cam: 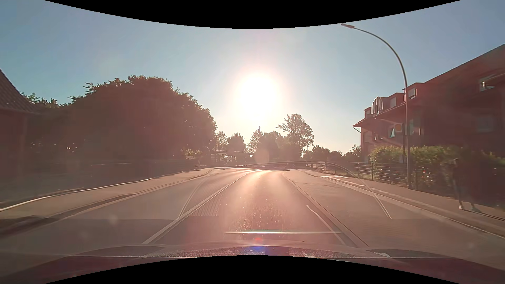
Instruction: Follow the waypoints while adhering to traffic rules and regulations
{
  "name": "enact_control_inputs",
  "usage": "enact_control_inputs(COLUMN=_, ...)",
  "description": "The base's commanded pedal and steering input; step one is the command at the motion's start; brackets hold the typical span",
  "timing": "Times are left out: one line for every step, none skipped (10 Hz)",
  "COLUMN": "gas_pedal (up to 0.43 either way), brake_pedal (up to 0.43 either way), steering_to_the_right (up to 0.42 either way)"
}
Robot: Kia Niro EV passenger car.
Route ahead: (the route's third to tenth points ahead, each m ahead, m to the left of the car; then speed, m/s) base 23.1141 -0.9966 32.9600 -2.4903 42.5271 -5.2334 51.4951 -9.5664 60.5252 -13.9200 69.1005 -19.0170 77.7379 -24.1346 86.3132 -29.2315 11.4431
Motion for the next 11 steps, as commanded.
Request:
enact_control_inputs(gas_pedal=0.138, brake_pedal=0.0, steering_to_the_right=0.011)
enact_control_inputs(gas_pedal=0.138, brake_pedal=0.0, steering_to_the_right=0.012)
enact_control_inputs(gas_pedal=0.15, brake_pedal=0.0, steering_to_the_right=0.014)
enact_control_inputs(gas_pedal=0.15, brake_pedal=0.0, steering_to_the_right=0.014)
enact_control_inputs(gas_pedal=0.15, brake_pedal=0.0, steering_to_the_right=0.014)
enact_control_inputs(gas_pedal=0.15, brake_pedal=0.0, steering_to_the_right=0.014)
enact_control_inputs(gas_pedal=0.15, brake_pedal=0.0, steering_to_the_right=0.018)
enact_control_inputs(gas_pedal=0.15, brake_pedal=0.0, steering_to_the_right=0.021)
enact_control_inputs(gas_pedal=0.15, brake_pedal=0.0, steering_to_the_right=0.022)
enact_control_inputs(gas_pedal=0.15, brake_pedal=0.0, steering_to_the_right=0.022)
enact_control_inputs(gas_pedal=0.15, brake_pedal=0.0, steering_to_the_right=0.025)
